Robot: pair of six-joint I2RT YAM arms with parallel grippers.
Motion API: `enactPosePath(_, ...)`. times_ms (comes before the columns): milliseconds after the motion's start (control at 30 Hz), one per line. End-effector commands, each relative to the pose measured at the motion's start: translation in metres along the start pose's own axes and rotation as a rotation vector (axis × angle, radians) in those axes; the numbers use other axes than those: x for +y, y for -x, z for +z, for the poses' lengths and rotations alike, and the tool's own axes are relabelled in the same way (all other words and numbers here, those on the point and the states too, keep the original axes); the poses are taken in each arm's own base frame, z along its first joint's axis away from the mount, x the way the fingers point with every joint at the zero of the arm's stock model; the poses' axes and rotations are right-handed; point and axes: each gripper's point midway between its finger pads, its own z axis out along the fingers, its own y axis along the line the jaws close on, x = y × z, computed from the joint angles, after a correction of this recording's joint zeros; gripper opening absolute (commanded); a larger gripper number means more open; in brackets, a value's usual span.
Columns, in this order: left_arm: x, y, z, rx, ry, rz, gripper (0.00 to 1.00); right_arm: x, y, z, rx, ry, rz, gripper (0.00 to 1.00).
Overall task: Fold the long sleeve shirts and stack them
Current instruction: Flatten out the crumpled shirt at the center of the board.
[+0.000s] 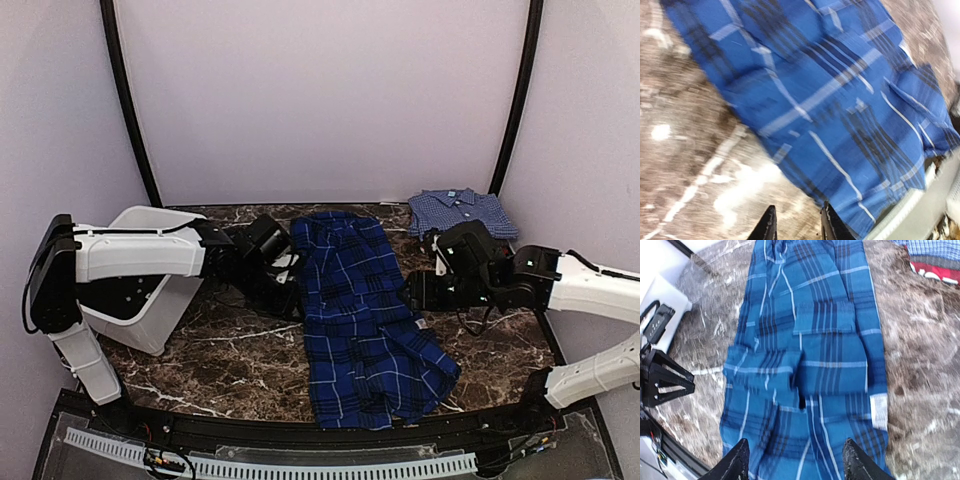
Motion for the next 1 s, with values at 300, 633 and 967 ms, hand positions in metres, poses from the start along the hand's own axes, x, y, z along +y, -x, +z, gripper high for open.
enactPosePath(300,0.132,0.065,-0.032,-0.213,0.384,-0.204,0.3,-0.005,0.062,0.046,-0.161,0.087,0.036,0.66)
enactPosePath(633,0.216,0.099,-0.052,-0.256,0.497,-0.314,0.29,-0.026,0.066,0.074,-0.146,0.03,0.026,0.69)
enactPosePath(967,0.281,0.117,-0.082,-0.312,0.563,-0.427,0.29,-0.025,0.049,0.092,-0.076,0.054,0.008,0.7)
